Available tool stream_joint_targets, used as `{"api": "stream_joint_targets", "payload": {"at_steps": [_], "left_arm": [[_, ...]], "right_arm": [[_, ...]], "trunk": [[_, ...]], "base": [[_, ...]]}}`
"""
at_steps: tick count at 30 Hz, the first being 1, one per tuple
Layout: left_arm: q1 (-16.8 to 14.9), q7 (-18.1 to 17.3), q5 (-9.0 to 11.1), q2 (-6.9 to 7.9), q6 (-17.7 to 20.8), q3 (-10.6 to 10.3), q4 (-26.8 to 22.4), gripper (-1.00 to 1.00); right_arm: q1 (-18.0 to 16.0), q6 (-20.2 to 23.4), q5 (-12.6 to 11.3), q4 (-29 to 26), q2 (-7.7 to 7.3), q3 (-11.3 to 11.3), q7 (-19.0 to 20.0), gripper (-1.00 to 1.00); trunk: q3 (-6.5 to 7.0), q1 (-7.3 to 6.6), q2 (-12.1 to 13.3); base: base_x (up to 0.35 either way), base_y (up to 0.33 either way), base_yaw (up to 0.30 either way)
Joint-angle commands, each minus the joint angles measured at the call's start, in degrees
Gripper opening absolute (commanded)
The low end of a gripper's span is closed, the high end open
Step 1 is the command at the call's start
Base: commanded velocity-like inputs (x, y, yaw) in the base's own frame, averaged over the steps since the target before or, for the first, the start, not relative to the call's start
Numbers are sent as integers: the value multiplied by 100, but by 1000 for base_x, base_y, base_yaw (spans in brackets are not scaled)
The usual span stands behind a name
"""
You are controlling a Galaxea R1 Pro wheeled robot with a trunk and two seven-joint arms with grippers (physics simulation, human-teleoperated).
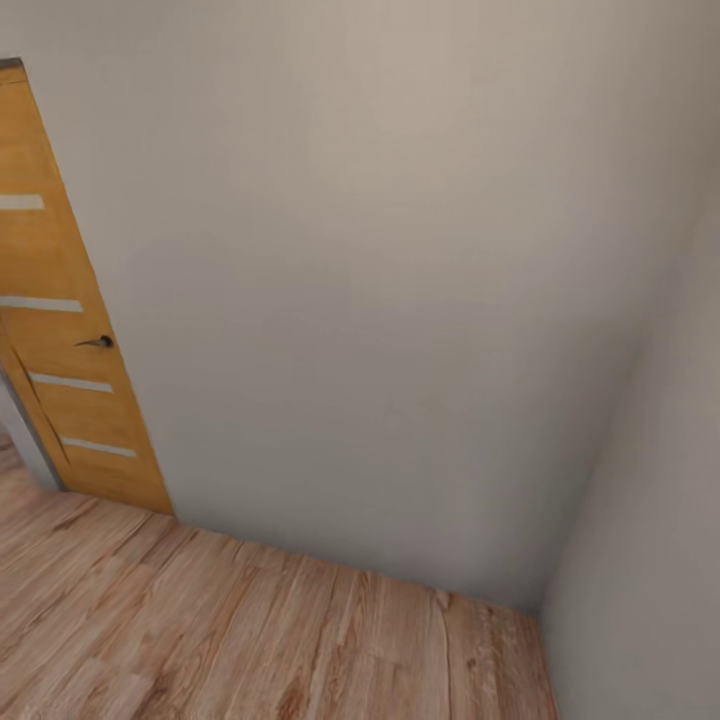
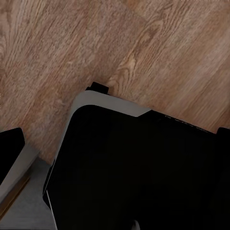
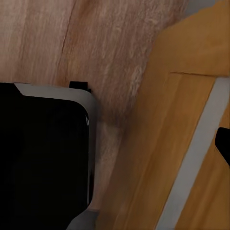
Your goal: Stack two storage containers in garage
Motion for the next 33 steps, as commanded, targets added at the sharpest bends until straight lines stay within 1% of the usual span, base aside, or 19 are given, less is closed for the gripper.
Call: {"api": "stream_joint_targets", "payload": {"at_steps": [1,18,22,33], "left_arm": [[-4,13,5,-3,-20,40,5,100],[-4,8,8,-3,-20,40,5,100],[-5,8,8,-3,-20,40,5,100],[-4,8,8,-3,-20,40,5,100]], "right_arm": [[-6,-35,-50,18,2,49,0,100],[-6,-35,-41,19,2,54,0,100],[-6,-35,-41,19,2,57,0,100],[-6,-35,-41,19,2,51,0,100]], "trunk": [[-7,3,-8],[-7,3,-8],[-7,3,-8],[-7,3,-8]], "base": [[21,0,268],[15,0,268],[226,0,269],[315,0,269]]}}
